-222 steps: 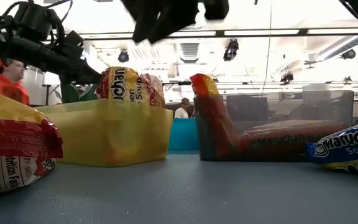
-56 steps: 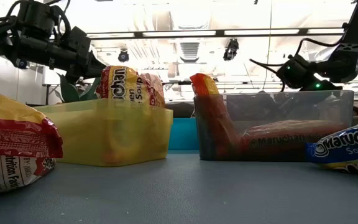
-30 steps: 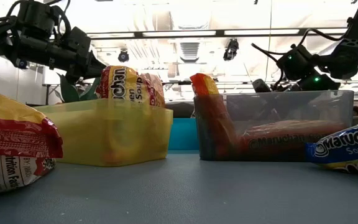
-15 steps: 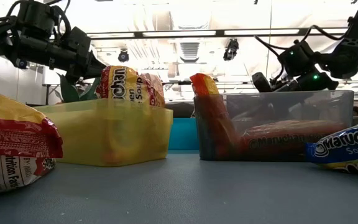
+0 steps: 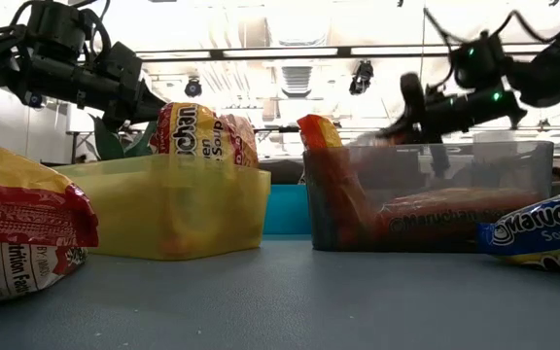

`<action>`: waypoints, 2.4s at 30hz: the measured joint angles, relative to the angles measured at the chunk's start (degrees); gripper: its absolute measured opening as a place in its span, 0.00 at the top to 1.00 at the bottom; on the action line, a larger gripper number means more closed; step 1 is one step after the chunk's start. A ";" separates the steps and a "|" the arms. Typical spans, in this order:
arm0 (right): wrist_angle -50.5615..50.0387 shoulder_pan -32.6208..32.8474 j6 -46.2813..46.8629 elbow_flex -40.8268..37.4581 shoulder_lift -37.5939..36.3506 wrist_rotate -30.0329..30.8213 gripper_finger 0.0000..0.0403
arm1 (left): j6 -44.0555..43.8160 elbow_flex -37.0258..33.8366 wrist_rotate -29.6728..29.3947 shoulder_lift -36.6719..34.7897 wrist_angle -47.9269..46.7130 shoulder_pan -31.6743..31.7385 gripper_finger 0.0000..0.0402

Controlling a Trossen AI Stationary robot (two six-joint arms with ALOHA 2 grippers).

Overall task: Sort Maruchan noodles
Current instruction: Stack the orange noodle pack on top of the orange noodle pack in the black bin

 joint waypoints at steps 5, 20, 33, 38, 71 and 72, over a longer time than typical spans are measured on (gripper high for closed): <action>-0.48 2.02 -1.48 1.71 -6.59 -4.19 0.86 | -0.08 0.00 0.00 0.00 0.00 0.02 1.00; -36.98 22.93 -17.44 17.19 -16.81 -15.93 0.86 | -0.91 -0.02 0.00 0.00 0.07 0.02 1.00; -61.05 40.66 -13.60 23.21 -9.97 8.04 0.86 | -1.07 -0.02 0.00 0.01 0.23 0.01 1.00; -59.67 41.31 -12.89 23.28 -6.56 7.66 0.86 | -1.27 -0.02 0.00 0.02 0.54 0.02 1.00; -56.05 44.30 -2.99 23.06 7.21 -11.87 0.86 | -1.68 -0.02 0.00 0.02 0.88 0.00 1.00; -57.48 44.31 -1.85 23.06 8.37 -12.54 0.86 | -1.68 -0.02 0.00 0.02 0.85 0.00 1.00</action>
